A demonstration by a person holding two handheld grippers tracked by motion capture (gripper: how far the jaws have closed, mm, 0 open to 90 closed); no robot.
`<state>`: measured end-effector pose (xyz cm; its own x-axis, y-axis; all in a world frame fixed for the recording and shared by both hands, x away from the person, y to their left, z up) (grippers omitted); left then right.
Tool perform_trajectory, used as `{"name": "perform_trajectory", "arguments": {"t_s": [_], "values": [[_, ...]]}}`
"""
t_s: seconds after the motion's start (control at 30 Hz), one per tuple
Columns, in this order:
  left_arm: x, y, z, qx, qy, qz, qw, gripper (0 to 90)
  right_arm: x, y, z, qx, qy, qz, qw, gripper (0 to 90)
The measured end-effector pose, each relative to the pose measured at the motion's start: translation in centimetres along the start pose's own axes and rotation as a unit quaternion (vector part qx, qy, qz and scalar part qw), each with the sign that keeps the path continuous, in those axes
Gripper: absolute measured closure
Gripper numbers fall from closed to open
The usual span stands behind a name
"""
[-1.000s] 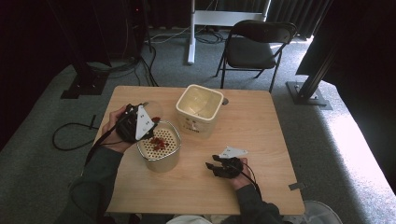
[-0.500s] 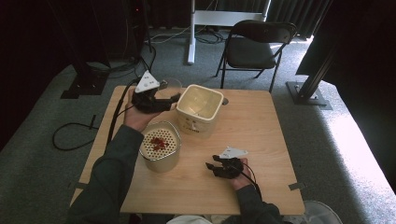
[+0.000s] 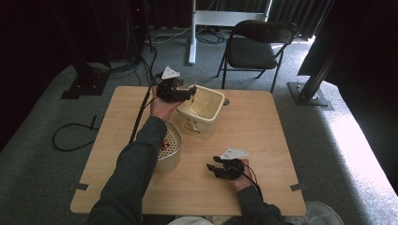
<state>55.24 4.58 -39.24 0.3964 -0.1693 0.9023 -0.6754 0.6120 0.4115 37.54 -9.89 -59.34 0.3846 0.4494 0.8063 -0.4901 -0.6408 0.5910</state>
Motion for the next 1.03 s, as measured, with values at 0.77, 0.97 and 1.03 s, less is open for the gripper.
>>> {"name": "perform_trajectory", "arguments": {"t_s": [0.77, 0.97, 1.03], "values": [[-0.3, 3.5, -1.0, 0.011, -0.018, -0.027, 0.9994, 14.8, 0.0, 0.1, 0.1, -0.003, -0.001, 0.0, 1.0, 50.8], [0.0, 8.0, -1.9, 0.018, -0.024, -0.007, 0.9995, 14.9, -0.1, 0.1, 0.7, -0.01, -0.01, -0.005, 0.9999, 48.0], [0.1, 9.4, -2.2, 0.023, -0.026, 0.002, 0.9994, 15.0, -0.1, 0.0, 0.9, -0.012, -0.012, -0.012, 0.9998, 45.7]]}}
Point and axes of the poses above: each handheld gripper's, and its own axes: y roughly backward along the jaws, x roughly out of its top, z roughly to its right, the point moved 9 cm from there along -y, roughly forward along the jaws, and after that the axes turned 4 degrees about y, right-handed, at the moved point
